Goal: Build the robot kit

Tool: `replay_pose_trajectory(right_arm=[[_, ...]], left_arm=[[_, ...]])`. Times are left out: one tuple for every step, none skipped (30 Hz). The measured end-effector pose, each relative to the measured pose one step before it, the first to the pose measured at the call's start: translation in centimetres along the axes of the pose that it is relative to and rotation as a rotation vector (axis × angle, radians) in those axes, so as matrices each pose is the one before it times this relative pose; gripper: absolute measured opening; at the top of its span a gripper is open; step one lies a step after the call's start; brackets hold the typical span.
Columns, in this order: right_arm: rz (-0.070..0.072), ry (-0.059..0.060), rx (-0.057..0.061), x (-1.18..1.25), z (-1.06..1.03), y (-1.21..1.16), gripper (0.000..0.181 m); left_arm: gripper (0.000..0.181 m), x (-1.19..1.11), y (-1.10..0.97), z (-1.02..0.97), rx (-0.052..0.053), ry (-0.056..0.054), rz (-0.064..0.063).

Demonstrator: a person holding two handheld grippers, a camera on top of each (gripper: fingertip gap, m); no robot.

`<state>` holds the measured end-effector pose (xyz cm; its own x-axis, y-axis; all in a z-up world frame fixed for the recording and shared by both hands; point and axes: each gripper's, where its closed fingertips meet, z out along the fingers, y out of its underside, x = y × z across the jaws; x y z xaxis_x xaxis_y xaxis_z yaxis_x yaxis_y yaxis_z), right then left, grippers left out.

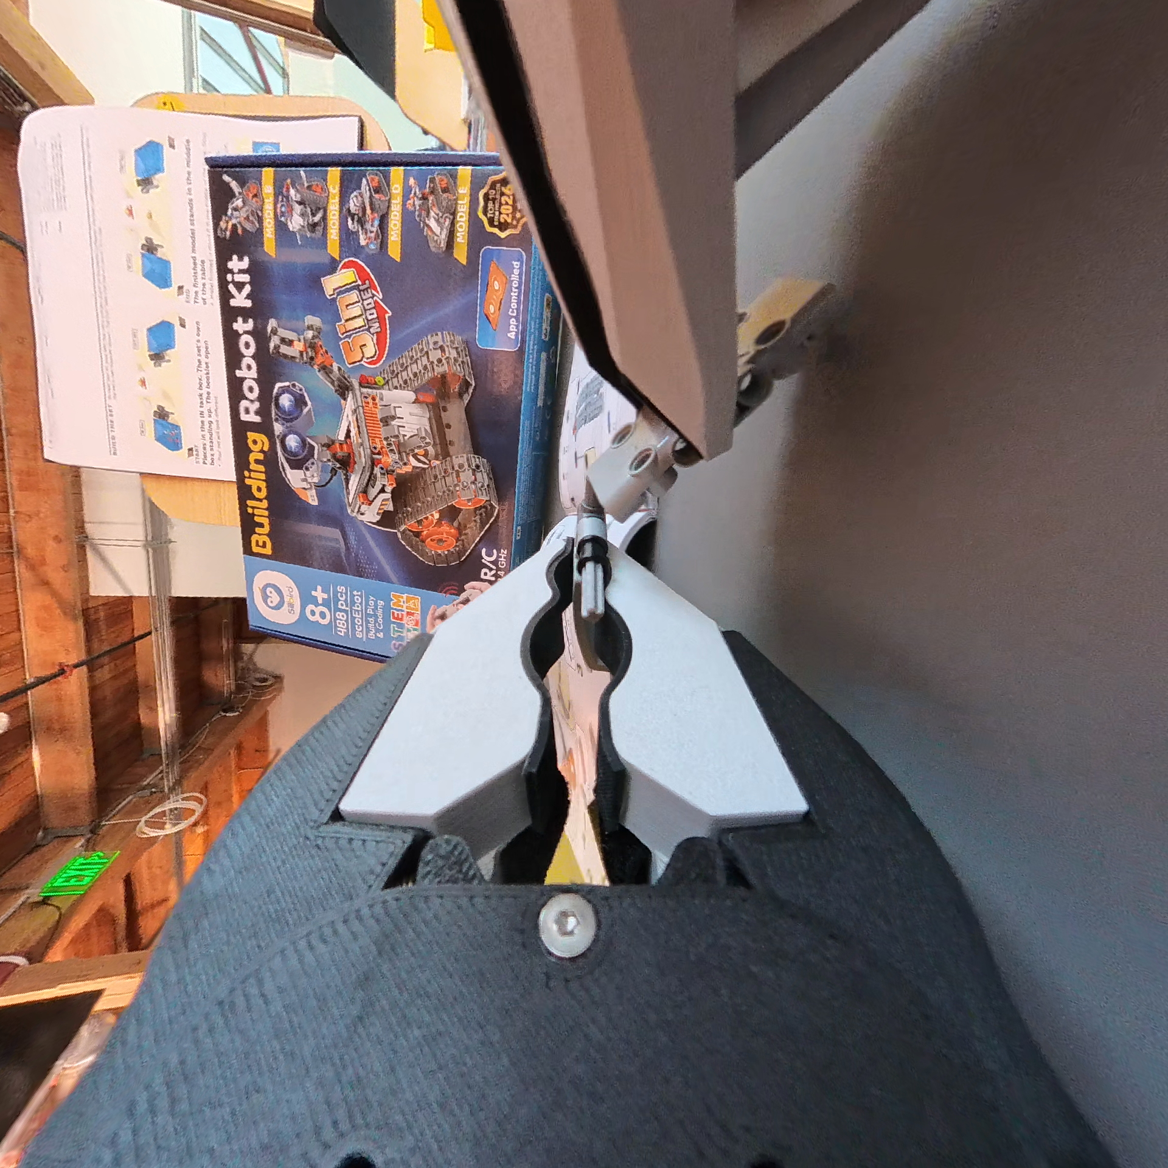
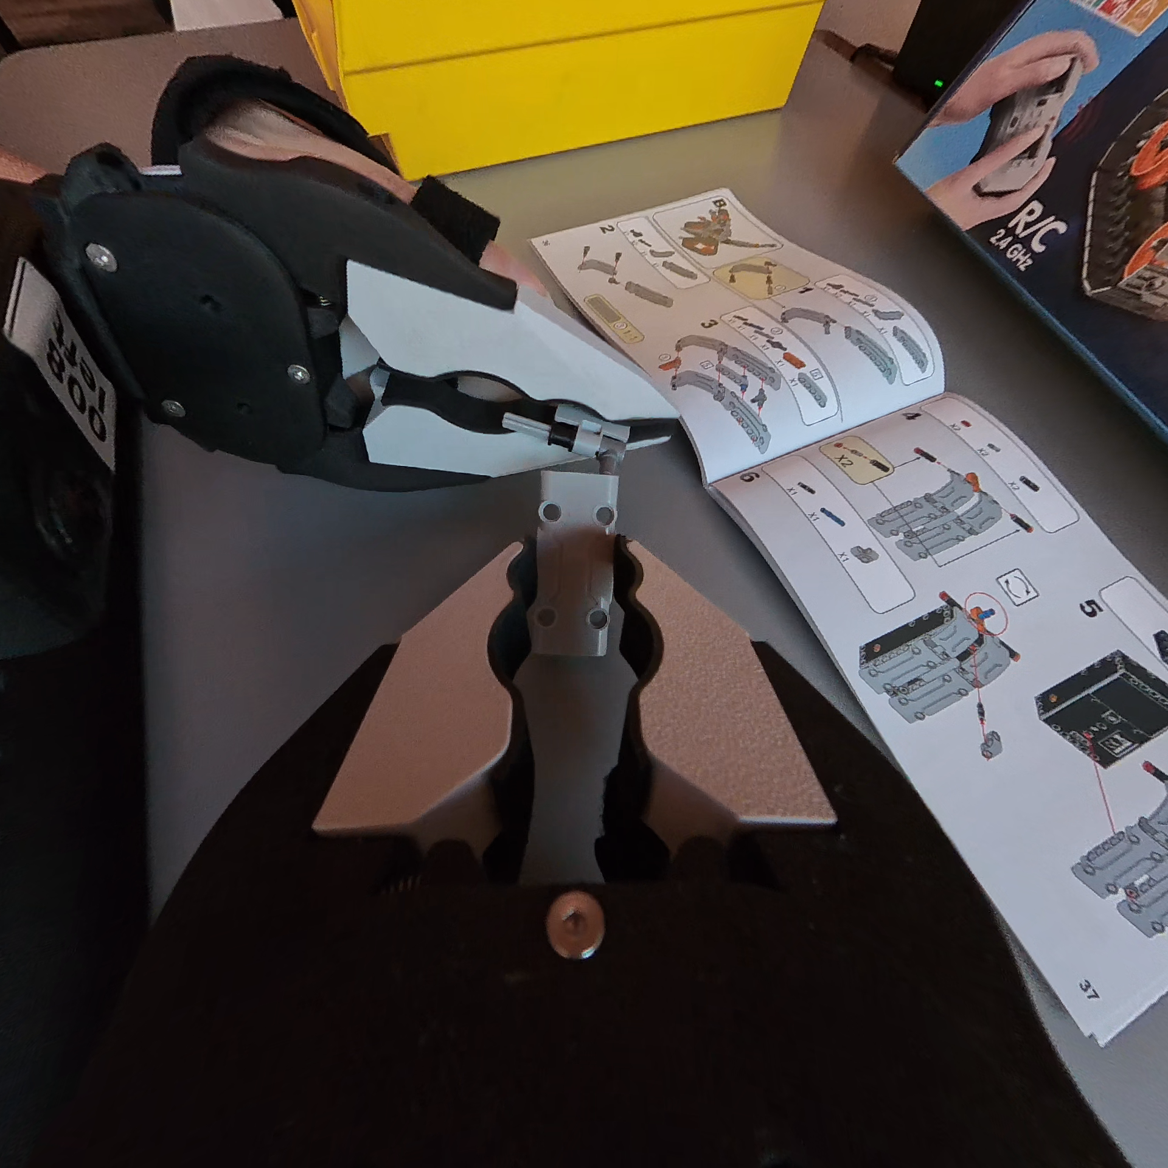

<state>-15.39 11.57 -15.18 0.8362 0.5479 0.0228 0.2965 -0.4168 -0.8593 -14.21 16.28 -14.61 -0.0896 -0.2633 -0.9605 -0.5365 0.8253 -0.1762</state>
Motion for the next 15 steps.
replay_pose_trajectory(right_arm=[[0.0059,-0.0044,-0.0063,-0.008,0.030,0.104,0.022],[0.0051,-0.0043,-0.0075,-0.012,0.038,0.109,0.022],[0.0007,-0.0013,-0.0025,-0.007,0.014,0.040,0.022],[0.0010,-0.0016,-0.0020,-0.018,0.011,0.036,0.022],[0.0057,-0.0039,-0.0031,-0.020,0.008,0.049,0.022],[0.0091,-0.0054,-0.0051,-0.015,0.006,0.091,0.022],[0.0078,-0.0042,-0.0043,-0.036,-0.008,0.079,0.022],[0.0047,-0.0014,-0.0033,-0.011,0.000,0.066,0.022],[0.0016,-0.0003,-0.0019,-0.015,-0.008,0.034,0.022],[0.0002,-0.0001,0.0011,-0.013,-0.012,-0.015,0.022],[0.0009,-0.0004,0.0045,0.001,-0.043,-0.051,0.022],[0.0042,-0.0030,0.0027,-0.029,-0.046,-0.021,0.022],[0.0073,-0.0045,0.0007,-0.031,-0.048,0.008,0.022],[0.0065,-0.0040,0.0036,-0.046,-0.069,-0.018,0.022],[0.0061,-0.0035,-0.0017,-0.030,-0.052,0.057,0.022]], left_arm=[[0.000,0.088,0.004,0.018,-0.0056,-0.0041,0.0223],[0.000,0.038,-0.006,0.000,-0.0037,-0.0048,0.0180],[0.000,0.079,0.026,0.003,-0.0033,0.0011,0.0083],[0.000,0.047,0.014,-0.013,0.0005,0.0016,0.0024],[0.000,0.041,0.014,-0.004,-0.0015,0.0003,0.0063],[0.000,0.081,0.040,0.010,-0.0061,-0.0018,0.0190],[0.000,0.060,0.017,0.010,-0.0065,-0.0073,0.0287],[0.000,-0.005,0.000,-0.008,-0.0050,-0.0088,0.0253],[0.000,0.012,0.001,0.001,-0.0024,-0.0042,0.0130],[0.000,-0.029,-0.012,-0.007,0.0011,-0.0033,0.0038],[0.000,-0.054,0.001,-0.017,0.0011,-0.0034,0.0017],[0.000,-0.033,-0.004,-0.013,0.0009,-0.0036,0.0067],[0.000,-0.012,-0.024,-0.020,0.0016,-0.0038,0.0094],[0.000,0.032,-0.032,0.006,0.0001,-0.0003,0.0049],[0.000,0.022,-0.073,-0.019,0.0034,-0.0002,0.0049]])
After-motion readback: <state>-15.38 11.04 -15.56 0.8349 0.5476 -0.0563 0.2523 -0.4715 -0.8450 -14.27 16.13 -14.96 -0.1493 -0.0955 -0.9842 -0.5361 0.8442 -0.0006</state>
